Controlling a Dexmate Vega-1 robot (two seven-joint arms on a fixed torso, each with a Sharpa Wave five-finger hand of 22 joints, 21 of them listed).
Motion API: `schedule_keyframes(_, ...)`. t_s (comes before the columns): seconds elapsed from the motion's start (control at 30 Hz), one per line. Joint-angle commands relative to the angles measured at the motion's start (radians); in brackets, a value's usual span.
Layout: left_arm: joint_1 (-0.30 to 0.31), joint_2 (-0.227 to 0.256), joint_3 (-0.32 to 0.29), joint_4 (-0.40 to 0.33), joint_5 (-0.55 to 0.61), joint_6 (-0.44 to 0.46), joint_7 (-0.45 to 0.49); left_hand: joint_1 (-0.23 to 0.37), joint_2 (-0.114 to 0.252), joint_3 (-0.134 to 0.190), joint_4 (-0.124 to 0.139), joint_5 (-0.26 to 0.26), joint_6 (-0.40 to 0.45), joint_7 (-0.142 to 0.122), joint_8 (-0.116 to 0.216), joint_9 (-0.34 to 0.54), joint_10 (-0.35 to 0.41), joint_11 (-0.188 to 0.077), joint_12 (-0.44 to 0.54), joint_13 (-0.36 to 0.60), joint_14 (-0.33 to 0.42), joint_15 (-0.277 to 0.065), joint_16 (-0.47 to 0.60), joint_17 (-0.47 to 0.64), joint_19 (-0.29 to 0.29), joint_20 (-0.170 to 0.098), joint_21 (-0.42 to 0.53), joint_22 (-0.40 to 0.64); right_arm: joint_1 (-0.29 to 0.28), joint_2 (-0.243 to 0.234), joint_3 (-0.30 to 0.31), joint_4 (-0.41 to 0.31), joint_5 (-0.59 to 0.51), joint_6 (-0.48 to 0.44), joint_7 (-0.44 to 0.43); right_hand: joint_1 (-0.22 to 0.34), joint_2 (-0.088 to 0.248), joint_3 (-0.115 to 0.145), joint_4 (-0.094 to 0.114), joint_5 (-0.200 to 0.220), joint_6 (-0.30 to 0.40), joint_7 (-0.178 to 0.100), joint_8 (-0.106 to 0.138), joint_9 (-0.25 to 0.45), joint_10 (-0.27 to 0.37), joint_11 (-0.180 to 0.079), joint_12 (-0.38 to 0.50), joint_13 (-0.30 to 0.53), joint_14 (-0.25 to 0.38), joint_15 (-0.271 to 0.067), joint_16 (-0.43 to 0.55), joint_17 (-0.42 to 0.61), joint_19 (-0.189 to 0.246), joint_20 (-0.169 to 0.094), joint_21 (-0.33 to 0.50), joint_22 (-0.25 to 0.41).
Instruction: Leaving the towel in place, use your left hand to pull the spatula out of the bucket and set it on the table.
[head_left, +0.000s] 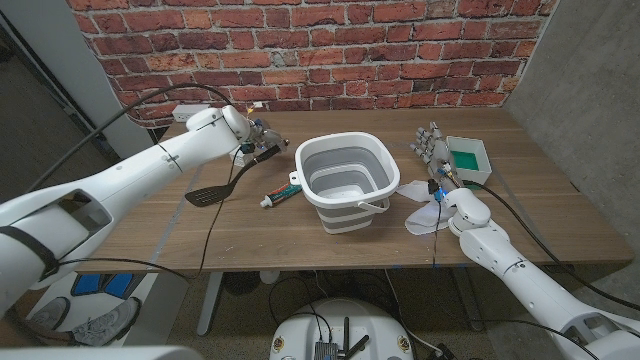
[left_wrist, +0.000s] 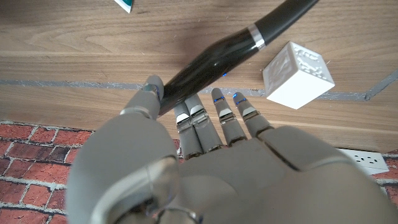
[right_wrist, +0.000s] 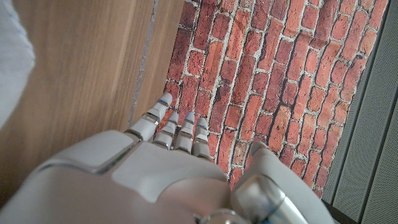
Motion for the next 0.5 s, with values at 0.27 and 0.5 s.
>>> schedule_keyframes(0.27,-0.019,-0.025,0.026,0.024,-0.013,-0.005,-0.009,-0.06,-0.061,-0.038,0.007,0.002,-0.171,0.009,-0.013,-0.021,-0.218,0.048,-0.005,-0.008,-0.09,-0.011,-0.003,0.005,-0.043,0.024,0.002,0.004,0.005,0.005,0.001,0.015,0.006,0.001,0.003,-0.007,0.03,0.009,0.0,0.0,0.013,-0.002,0.005,0.002,0.009,0.002,0.007,0.003,0.006,-0.009,0.01,0.002,0.007,-0.014,0.005,0.002)
schedule_keyframes(0.5,-0.012,-0.03,0.011,0.035,-0.036,-0.03,-0.009,-0.089,-0.077,-0.062,0.01,-0.001,-0.274,0.012,-0.018,-0.032,-0.351,0.098,-0.007,-0.014,-0.154,0.012,-0.002,0.007,-0.064,0.04,0.003,0.004,0.009,0.007,0.0,0.021,0.005,0.003,0.004,-0.007,0.03,0.01,0.0,-0.001,0.012,-0.004,0.004,0.003,0.009,0.003,0.007,0.003,0.006,-0.008,0.01,0.001,0.007,-0.011,0.005,0.002)
